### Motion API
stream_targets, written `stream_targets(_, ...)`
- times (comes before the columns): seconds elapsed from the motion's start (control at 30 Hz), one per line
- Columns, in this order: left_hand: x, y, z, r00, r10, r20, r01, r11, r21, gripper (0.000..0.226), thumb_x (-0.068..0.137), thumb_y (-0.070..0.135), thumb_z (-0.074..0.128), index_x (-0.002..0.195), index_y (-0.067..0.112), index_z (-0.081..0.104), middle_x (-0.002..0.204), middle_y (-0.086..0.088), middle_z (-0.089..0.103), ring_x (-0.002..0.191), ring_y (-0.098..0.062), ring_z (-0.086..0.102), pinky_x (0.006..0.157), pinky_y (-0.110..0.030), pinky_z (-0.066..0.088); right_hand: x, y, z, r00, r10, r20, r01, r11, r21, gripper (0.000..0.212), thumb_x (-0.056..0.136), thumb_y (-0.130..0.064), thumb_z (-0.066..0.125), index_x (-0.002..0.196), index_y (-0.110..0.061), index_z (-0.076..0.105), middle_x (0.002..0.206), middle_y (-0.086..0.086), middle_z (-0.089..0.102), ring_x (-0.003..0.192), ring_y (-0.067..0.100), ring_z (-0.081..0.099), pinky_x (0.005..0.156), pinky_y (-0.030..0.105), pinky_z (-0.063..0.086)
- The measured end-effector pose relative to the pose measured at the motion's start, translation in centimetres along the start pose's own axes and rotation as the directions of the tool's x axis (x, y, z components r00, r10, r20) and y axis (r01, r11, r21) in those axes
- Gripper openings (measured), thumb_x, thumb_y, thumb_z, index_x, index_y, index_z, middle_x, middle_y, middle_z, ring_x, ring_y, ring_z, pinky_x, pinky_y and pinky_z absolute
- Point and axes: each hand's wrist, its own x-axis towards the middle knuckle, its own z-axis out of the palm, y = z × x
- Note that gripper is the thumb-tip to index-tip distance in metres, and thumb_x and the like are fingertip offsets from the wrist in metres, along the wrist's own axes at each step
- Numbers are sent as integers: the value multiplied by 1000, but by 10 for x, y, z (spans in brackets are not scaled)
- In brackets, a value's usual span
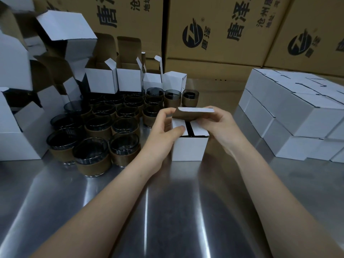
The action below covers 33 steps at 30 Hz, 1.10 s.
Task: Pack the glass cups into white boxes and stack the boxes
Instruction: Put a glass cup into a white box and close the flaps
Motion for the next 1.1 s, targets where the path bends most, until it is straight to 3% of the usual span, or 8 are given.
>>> stream_targets(0.27,0,1,0,1000,-17,3,17,999,-36,26,94,-2,55,110,18,55,123,-13,60,105,-29,63,85,-40,52,-2,-1,-2,998,58,21,-57,997,-47,32,93,-2,56,82,-25,74,80,-6,69,65,13,56,45,18,40)
stream_targets(0.37,1,0,0,1000,-29,-3,29,998,-51,24,95,0,55,111,17,56,123,-14,60,111,-34,61,88,-46,52,-2,-2,-3,994,96,51,-95,995,-23,30,95,-4,54,87,-24,75,87,1,70,76,23,55,50,20,44)
stream_targets(0.57,2,-2,-2,1000,-29,8,30,998,-59,17,94,4,58,102,19,56,113,-8,63,102,-23,62,82,-40,50,-2,-3,-7,981,170,96,-174,984,38,33,95,2,47,94,-15,75,99,19,67,86,27,51,60,28,45)
stream_targets(0.73,2,-4,-1,998,-57,-12,56,998,-37,16,96,5,54,97,20,60,107,-3,65,105,-25,63,85,-42,50,-1,-3,-8,977,194,82,-201,976,80,38,90,5,41,93,-9,76,100,21,68,82,27,49,56,26,44)
stream_targets(0.8,3,-5,-2,998,-60,-15,59,996,-62,19,96,4,52,95,20,61,97,5,69,93,-15,66,78,-34,51,-1,-3,-10,975,202,91,-211,973,96,36,90,0,43,91,-11,77,100,22,66,82,27,49,55,27,44)
stream_targets(0.9,2,-4,-3,997,-77,-27,73,989,-129,25,95,3,43,88,17,63,78,11,70,70,-1,65,61,-18,49,-3,-3,-13,970,191,151,-203,976,72,22,87,-24,57,91,-19,79,100,18,67,82,24,55,59,25,48)
stream_targets(1.0,3,-3,-4,995,-98,-25,93,981,-169,25,95,12,44,84,18,65,88,6,70,78,-3,65,72,-22,48,-6,0,-18,962,148,229,-151,988,-3,21,85,-30,68,104,-22,75,92,1,72,80,13,62,63,21,51)
stream_targets(1.1,1,-4,-4,993,-117,18,118,986,-118,15,92,35,57,93,22,64,97,6,67,93,-10,63,84,-31,48,-6,0,-24,945,159,285,-136,986,-99,49,70,-36,78,117,-26,67,106,-6,71,95,17,67,80,26,55)
